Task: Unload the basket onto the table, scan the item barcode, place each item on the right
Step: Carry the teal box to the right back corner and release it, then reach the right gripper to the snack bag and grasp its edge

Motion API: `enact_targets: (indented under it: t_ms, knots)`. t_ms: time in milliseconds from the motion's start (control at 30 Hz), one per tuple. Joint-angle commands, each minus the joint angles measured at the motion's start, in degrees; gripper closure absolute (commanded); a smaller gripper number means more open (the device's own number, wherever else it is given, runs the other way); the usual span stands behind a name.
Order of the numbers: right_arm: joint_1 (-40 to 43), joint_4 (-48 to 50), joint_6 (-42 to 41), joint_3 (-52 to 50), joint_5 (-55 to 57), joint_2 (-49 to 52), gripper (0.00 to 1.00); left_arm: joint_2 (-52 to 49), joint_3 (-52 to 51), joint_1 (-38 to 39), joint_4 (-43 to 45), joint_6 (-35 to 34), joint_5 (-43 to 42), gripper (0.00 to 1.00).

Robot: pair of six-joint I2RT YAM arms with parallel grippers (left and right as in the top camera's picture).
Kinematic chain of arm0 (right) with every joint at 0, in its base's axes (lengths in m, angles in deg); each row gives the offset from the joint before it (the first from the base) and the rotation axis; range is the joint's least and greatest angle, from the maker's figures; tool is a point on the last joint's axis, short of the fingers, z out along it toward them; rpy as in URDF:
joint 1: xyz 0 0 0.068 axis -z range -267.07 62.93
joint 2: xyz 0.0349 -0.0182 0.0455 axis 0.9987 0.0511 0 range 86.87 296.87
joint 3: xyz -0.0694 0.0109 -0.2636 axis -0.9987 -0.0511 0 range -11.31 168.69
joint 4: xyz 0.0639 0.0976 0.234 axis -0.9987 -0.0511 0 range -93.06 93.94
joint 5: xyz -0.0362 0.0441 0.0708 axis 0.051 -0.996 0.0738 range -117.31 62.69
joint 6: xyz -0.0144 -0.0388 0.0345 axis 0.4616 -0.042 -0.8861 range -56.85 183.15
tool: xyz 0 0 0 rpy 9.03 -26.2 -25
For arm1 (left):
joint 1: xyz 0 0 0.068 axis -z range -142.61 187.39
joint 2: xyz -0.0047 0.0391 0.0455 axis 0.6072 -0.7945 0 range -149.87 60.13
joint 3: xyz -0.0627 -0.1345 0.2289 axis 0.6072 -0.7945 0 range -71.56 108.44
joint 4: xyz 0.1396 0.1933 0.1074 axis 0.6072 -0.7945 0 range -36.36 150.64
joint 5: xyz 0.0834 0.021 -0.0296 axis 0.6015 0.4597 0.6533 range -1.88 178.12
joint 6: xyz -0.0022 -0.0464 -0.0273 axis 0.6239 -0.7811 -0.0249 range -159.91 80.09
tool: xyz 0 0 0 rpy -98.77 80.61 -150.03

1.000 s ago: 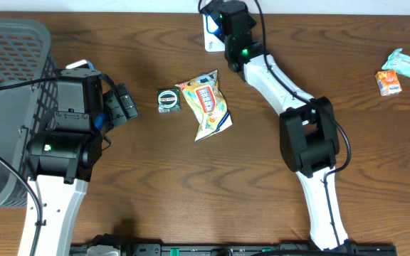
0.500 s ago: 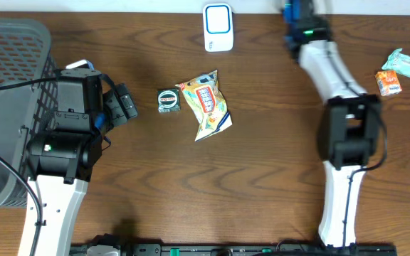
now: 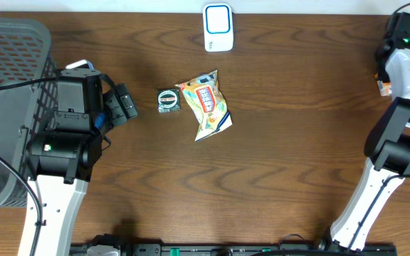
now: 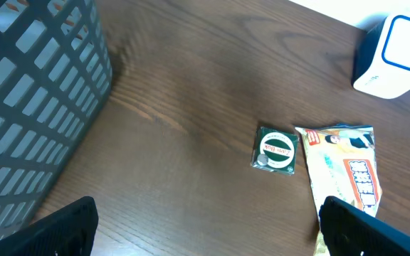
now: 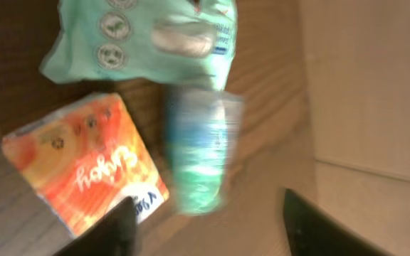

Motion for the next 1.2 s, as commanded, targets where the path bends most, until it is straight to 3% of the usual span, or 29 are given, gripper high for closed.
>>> enact_targets:
  t_ms: [0, 133, 300, 400, 567, 667, 833, 1033, 1067, 1133, 1167]
  knots:
    - [0.31, -0.37, -2.47, 0.46, -8.96, -2.29, 0.18, 0.26, 0.13, -0.24, -0.02, 0.76, 0.35, 0.02]
    - [-0.13, -0.66, -6.64, 0.46, -11.50, -2.29, 0.09, 0.26, 0.13, -0.24, -0.02, 0.76, 0.35, 0.02]
    - [-2.60, -2.75, -6.64, 0.46, -23.19, -3.10, 0.04, 0.26, 0.13, -0.24, -0.02, 0.76, 0.35, 0.03]
    - [-4.83, -4.09, -6.64, 0.46, -37.29, -4.02, 0.03, 0.26, 0.13, -0.24, -0.02, 0.76, 0.35, 0.02]
    - [-9.22, -5.88, -6.64, 0.37, -75.69, -4.26, 0.01, 0.26, 0.13, -0.24, -0.02, 0.76, 0.35, 0.02]
    - [-12.46, -6.64, -6.64, 0.35, -88.24, -4.17, 0.01, 0.26, 0.13, -0.24, -0.02, 0.76, 0.35, 0.02]
    - [-19.28, -7.45, -6.64, -0.79, -86.60, -4.13, 0.01, 0.26, 0.13, -0.24, -0.02, 0.76, 0.35, 0.02]
    - [-28.68, -8.35, -7.58, -2.27, -76.24, -4.13, 0.01, 0.26, 0.13, -0.24, -0.02, 0.76, 0.35, 0.02]
    - [-29.92, -8.26, -8.31, -2.27, -74.27, -4.13, 0.08, 0.26, 0.13, -0.24, -0.02, 0.76, 0.35, 0.02]
    - [-32.46, -7.56, -10.60, -2.25, -69.61, -4.15, 0.34, 0.26, 0.13, -0.24, 0.00, 0.76, 0.35, 0.02]
    - [-33.57, -7.17, -12.17, -2.10, -67.45, -4.24, 0.54, 0.26, 0.13, -0.24, -0.02, 0.76, 0.35, 0.02]
